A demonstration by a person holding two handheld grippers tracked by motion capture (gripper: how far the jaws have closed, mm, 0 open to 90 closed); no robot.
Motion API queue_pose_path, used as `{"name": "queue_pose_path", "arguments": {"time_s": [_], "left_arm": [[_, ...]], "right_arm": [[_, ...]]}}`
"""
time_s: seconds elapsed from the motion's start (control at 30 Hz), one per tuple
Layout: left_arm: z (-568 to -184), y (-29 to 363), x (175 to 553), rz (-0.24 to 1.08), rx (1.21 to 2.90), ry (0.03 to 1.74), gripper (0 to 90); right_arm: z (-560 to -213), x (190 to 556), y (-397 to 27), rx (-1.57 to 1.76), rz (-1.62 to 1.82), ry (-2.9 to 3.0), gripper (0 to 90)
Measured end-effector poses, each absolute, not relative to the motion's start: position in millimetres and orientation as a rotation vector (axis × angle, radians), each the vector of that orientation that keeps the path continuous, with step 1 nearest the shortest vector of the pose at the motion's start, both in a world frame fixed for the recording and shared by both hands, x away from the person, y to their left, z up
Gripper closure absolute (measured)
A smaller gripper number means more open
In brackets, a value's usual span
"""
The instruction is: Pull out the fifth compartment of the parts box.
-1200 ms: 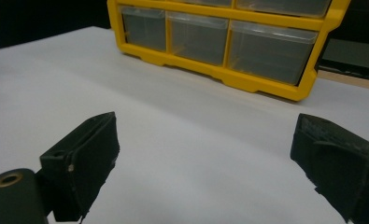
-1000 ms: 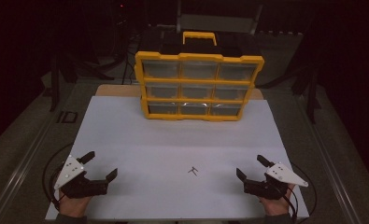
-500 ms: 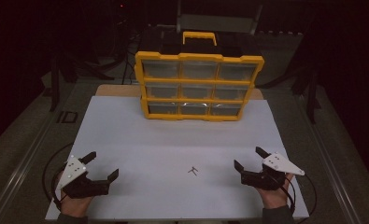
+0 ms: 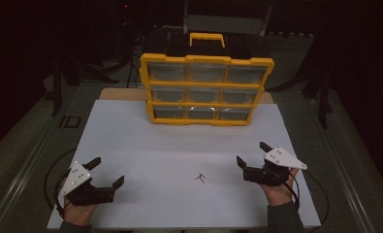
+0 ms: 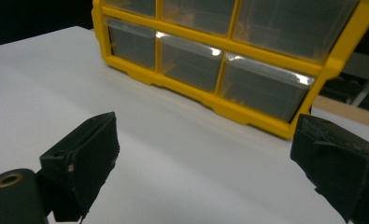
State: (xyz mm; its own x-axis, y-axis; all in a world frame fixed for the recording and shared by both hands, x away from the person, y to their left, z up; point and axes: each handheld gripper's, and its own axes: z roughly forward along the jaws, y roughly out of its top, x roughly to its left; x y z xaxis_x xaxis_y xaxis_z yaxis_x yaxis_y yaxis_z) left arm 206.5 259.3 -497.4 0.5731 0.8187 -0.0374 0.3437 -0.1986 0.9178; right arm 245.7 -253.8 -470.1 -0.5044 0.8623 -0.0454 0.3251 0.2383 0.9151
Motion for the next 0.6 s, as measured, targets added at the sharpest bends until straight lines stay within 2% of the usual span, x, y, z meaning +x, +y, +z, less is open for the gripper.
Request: {"name": "queue_pose_path", "arguments": {"time_s": [0.6], "left_arm": [[-496.3,261.7,206.7,0.582,1.775,0.965,0.1]], "right_arm": [[-457.1,286.6,-243.0,1.069,1.211,1.937,7.4]]}}
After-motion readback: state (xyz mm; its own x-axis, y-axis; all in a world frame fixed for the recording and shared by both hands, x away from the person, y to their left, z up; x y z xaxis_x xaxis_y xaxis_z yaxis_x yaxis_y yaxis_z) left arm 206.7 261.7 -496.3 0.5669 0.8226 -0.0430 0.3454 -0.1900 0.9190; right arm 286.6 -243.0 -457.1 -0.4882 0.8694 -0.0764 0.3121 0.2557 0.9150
